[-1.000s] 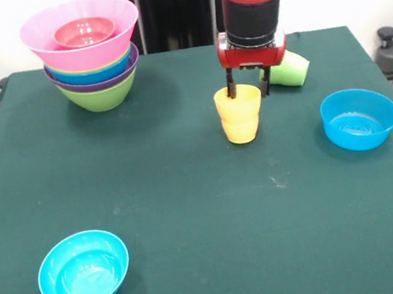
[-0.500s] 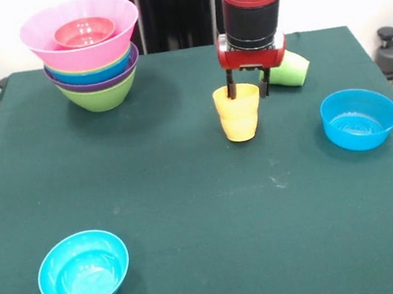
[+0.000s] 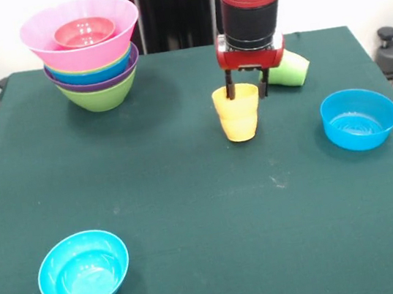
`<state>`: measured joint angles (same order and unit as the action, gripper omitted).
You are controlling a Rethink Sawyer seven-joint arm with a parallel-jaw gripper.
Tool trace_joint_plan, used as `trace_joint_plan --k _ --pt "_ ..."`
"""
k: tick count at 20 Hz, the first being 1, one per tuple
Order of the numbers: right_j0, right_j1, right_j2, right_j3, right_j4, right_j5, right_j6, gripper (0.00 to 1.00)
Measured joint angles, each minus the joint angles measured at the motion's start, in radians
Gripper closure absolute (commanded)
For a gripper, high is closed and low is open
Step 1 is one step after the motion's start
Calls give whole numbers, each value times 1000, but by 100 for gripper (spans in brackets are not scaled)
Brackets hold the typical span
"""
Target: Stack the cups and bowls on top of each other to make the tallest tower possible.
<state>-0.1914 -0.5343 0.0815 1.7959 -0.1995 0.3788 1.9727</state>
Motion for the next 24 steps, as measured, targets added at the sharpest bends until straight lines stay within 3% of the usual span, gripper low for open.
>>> trace_joint_plan --k 2,3,17,24 --pt "-2 4 0 -1 0 -6 0 0" --pt "-6 16 0 -3 0 -19 0 100" --pt "5 10 -16 -6 0 -24 0 100" --pt "10 -122 -21 29 26 25 0 100"
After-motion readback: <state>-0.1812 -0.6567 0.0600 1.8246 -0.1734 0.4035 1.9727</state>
